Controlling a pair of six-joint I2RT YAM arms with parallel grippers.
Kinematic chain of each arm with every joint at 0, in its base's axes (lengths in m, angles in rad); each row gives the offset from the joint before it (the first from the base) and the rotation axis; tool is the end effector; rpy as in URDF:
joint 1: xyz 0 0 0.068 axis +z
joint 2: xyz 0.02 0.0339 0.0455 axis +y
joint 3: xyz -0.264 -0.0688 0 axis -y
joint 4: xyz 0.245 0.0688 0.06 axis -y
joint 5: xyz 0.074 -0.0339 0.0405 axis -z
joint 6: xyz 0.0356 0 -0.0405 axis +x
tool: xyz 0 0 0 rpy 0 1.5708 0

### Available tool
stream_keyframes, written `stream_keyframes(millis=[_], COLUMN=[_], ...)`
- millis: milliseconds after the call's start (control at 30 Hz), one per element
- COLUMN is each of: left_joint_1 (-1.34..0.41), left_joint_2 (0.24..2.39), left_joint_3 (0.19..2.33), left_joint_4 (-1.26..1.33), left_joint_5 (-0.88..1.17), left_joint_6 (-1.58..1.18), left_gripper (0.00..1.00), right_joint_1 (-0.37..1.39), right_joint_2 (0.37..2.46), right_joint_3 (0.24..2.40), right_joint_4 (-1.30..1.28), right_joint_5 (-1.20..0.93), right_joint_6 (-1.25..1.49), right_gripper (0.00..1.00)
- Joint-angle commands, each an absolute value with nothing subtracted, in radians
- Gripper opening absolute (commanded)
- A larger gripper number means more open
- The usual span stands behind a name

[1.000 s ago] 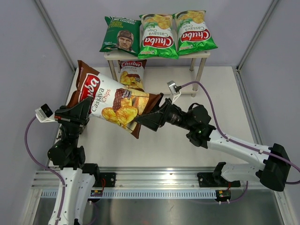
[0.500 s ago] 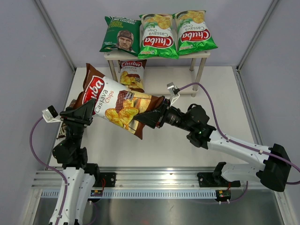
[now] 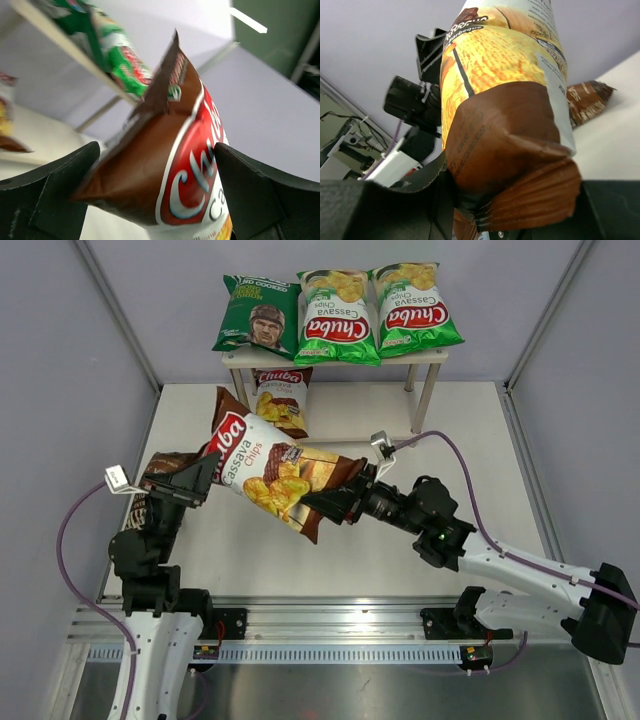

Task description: Place and organize the chips bags onto the shelf

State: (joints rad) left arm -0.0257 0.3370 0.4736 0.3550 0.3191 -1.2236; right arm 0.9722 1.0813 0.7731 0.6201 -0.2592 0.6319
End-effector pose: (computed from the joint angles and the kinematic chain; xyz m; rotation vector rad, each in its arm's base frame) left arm 0.1001 -0.0137 0.3445 -0.3956 1.1312 -1.2812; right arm 0.1337 0.2123 0.3626 -0.4875 1.3471 1.5196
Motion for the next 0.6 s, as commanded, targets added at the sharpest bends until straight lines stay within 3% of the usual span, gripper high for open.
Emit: stream_keyframes(millis=[0,167,433,567], left_joint_1=[-0.029,-0.032,-0.032,-0.032], left_joint_2=[0.302,0.290,0.371,0.459], left_joint_3=[0.557,0.568,0.704,0.756], left_joint_4=[-0.032,-0.118,-0.466,-0.567], left_joint_5=[0.195,0.149,0.060,0.144], left_joint_6=[-0.996,-0.933,-0.666,-0.546], left_gripper=[0.99,0.99,0.99,0.99], right_joint_1=[0.977,0.968,0.930,0.832], right_joint_2=[0.982,0.847,0.744,0.762], right_joint_3=[0.709,0.606,0.462,0.422], right_joint_4=[0.628,0.526,0.471,0.489], right_joint_5=[-0.160,-0.013,0.135,0.144], right_joint_6=[0.609,0.650,0.808,0.908], right_gripper=[0.20,0.15,0.14,0.13])
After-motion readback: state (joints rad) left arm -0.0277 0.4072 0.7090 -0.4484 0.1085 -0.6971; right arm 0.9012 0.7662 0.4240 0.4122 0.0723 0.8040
